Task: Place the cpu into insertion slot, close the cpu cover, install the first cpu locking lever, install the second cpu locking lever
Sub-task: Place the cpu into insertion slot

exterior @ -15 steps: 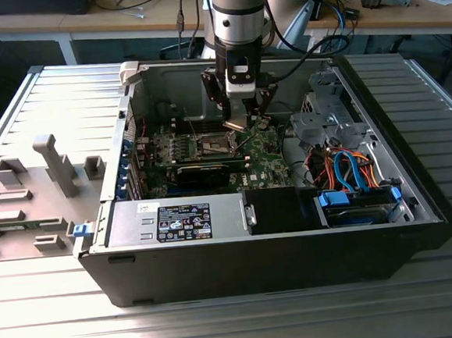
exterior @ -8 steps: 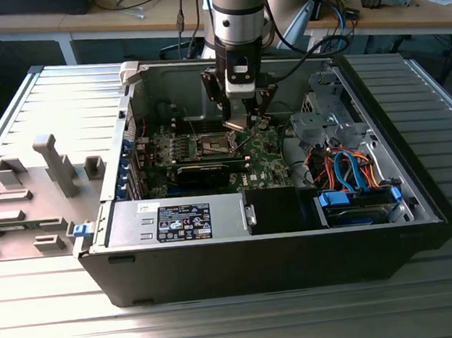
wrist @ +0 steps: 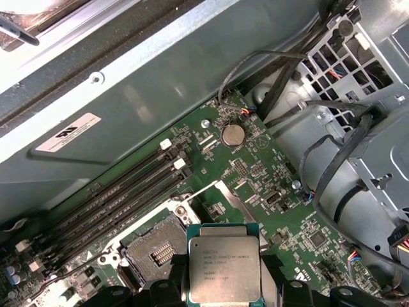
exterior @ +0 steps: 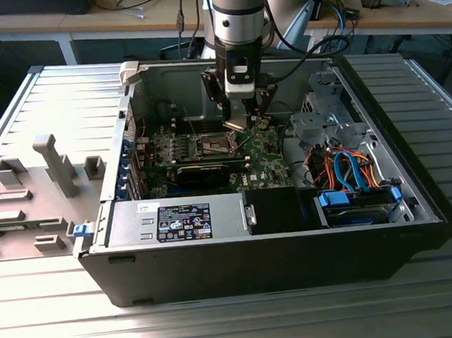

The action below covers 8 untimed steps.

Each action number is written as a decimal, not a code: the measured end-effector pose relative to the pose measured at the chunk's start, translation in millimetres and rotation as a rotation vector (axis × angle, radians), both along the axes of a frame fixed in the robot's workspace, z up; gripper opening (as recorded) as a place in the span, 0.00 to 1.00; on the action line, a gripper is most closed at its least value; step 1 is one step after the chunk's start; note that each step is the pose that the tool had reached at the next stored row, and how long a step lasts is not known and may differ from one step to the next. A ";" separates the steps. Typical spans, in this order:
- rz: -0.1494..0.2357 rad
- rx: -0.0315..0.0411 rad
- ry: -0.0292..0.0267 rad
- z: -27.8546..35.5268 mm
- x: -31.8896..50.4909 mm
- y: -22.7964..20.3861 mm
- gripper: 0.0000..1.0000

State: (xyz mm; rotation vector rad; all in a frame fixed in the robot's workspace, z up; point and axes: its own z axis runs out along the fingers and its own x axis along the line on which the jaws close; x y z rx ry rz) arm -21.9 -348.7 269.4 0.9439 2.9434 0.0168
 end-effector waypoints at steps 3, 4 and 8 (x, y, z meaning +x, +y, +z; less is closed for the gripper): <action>-0.003 0.0001 -0.0001 -0.1 0.0 0.0 0.54; -0.004 0.0001 -0.0001 -0.1 0.0 0.0 0.54; -0.008 -0.0001 0.0000 -0.1 0.0 0.0 0.54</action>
